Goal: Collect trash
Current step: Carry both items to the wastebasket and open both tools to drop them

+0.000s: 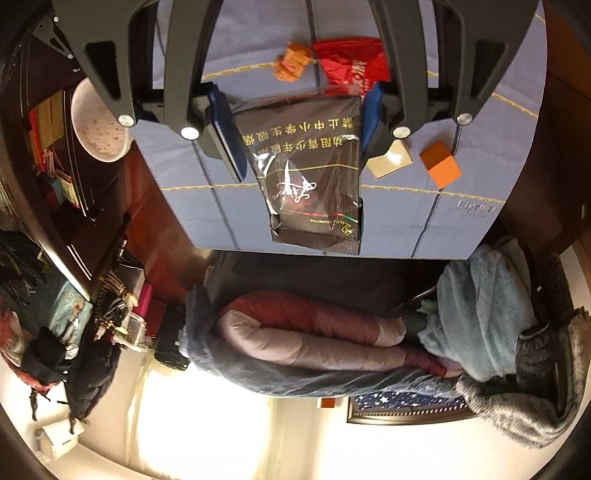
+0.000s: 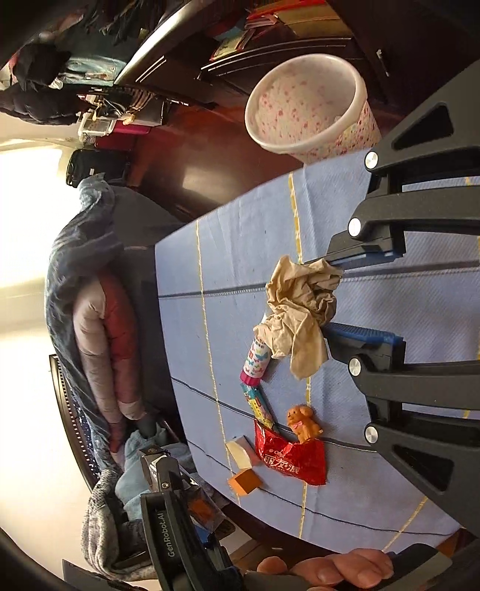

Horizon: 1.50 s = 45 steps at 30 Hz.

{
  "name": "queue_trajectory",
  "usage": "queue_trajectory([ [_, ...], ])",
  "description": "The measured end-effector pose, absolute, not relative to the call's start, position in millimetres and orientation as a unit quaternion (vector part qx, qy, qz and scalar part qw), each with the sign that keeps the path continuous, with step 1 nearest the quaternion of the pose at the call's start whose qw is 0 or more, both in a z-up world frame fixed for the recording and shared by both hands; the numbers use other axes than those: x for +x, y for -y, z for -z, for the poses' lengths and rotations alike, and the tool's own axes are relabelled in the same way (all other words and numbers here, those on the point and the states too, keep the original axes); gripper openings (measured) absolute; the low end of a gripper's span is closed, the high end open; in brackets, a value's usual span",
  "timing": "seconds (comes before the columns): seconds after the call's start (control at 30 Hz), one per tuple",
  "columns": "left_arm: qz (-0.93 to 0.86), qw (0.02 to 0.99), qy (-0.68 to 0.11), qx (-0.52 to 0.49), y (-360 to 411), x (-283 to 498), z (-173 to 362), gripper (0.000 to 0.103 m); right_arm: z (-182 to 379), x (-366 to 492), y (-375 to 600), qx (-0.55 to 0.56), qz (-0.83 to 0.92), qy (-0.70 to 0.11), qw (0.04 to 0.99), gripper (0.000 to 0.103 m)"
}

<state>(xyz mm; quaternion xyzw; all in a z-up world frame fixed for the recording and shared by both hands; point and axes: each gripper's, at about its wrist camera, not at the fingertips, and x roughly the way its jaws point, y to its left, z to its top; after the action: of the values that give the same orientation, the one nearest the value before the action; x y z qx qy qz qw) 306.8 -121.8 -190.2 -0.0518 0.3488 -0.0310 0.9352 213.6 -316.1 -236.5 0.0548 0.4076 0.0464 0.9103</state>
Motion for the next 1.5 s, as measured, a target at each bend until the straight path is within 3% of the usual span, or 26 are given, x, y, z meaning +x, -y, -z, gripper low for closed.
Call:
queue_trajectory([
  [0.6,0.156,0.932,-0.328,0.006,253,294,170,0.056,230,188,421,0.103,0.049,-0.380,0.918,0.028],
  [1.5,0.308,0.882,-0.340,0.109,459,309,215,0.056,253,194,560,0.156,0.185,-0.369,0.897,0.028],
])
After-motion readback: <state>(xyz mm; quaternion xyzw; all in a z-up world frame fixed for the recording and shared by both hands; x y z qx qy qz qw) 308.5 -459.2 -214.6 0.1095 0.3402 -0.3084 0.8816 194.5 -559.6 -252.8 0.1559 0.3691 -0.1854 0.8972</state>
